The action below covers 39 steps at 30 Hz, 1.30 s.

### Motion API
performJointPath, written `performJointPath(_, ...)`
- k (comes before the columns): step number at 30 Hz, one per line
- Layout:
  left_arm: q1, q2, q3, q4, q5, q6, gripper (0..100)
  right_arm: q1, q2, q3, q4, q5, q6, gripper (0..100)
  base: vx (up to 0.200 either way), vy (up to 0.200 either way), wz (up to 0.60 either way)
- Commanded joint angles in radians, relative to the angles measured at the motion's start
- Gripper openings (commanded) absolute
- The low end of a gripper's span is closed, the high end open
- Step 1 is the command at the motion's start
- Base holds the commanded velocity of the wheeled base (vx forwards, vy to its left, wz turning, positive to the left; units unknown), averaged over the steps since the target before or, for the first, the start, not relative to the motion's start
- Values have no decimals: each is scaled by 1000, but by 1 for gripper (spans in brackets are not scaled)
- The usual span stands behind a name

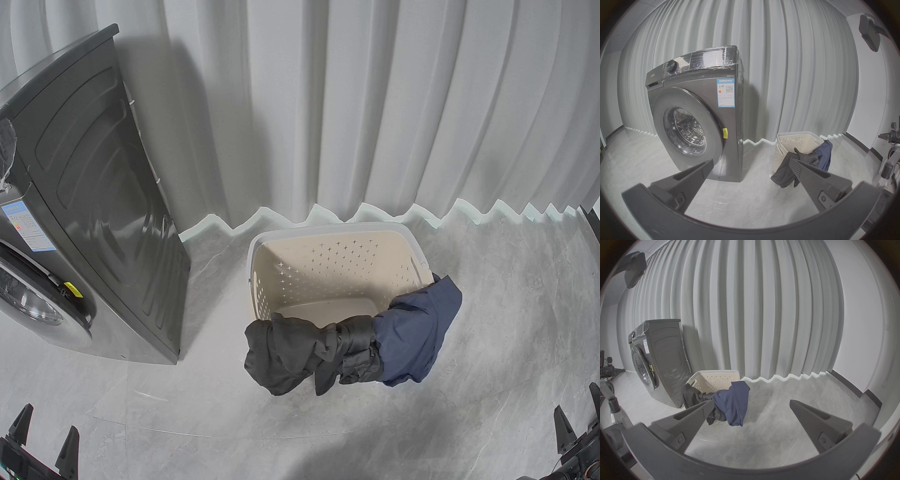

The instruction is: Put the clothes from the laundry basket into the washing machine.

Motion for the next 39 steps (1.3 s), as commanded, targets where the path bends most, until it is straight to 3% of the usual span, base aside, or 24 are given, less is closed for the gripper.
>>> performJointPath(1,0,-13,15,1,1,0,100,0,-17,18,0,1,0,100,0,200,0)
performJointPath(39,0,-13,15,-1,1,0,100,0,-17,18,0,1,0,100,0,200,0)
